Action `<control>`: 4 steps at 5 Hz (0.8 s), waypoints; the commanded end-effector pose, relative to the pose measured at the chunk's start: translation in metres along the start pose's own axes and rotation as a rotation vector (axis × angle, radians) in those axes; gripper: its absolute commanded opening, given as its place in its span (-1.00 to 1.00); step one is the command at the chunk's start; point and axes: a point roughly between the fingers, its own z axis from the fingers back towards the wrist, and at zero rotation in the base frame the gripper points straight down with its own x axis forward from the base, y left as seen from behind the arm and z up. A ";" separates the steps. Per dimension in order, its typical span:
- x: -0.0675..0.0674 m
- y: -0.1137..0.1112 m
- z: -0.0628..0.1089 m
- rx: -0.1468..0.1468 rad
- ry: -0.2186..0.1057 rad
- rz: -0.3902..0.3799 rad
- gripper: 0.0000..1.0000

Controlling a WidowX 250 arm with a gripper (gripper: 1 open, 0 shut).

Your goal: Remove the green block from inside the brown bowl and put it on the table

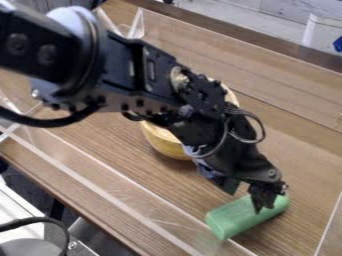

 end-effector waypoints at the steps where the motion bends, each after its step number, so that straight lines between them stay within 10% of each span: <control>1: 0.015 -0.007 0.006 0.014 -0.045 0.006 1.00; 4: 0.024 -0.016 0.006 0.060 -0.009 0.113 1.00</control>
